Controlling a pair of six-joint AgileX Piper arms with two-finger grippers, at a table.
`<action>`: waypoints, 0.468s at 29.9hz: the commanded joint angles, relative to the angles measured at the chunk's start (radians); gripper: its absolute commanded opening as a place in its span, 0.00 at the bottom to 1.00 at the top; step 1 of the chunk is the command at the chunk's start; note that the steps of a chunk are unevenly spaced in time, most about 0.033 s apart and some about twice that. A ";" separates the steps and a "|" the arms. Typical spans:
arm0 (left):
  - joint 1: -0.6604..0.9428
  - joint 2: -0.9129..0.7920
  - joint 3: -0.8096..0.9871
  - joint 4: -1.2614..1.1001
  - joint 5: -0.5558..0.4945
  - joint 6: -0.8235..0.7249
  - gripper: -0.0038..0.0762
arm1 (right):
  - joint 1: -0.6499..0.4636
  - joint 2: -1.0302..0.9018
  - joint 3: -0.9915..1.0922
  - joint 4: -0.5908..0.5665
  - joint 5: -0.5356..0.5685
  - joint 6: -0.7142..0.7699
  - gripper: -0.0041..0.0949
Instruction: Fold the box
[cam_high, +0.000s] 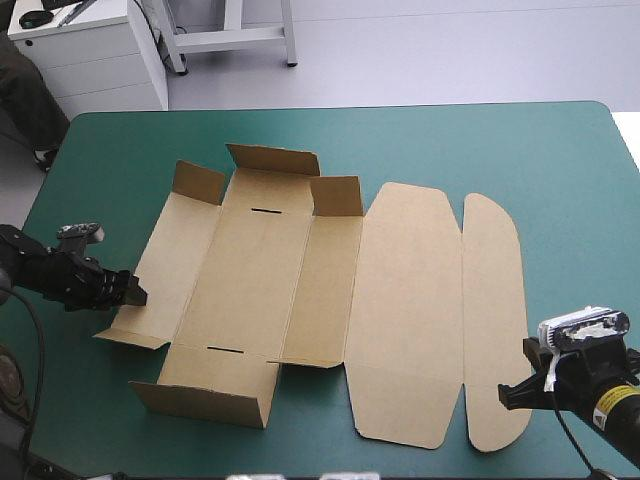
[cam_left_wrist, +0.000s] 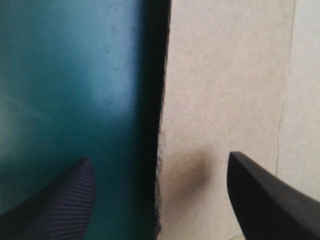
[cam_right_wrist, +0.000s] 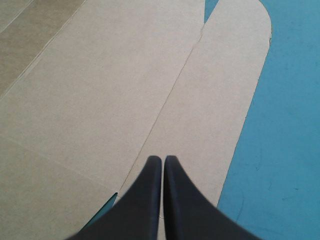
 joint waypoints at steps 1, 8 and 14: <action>-0.004 -0.013 -0.032 -0.087 0.038 0.034 0.69 | -0.005 0.007 -0.024 -0.014 -0.038 0.003 0.04; -0.013 0.016 -0.034 -0.243 0.168 0.089 0.69 | -0.005 0.007 -0.024 -0.014 -0.026 0.003 0.04; -0.035 0.014 -0.064 -0.241 0.244 0.095 0.69 | -0.005 0.007 -0.024 -0.014 -0.026 0.003 0.04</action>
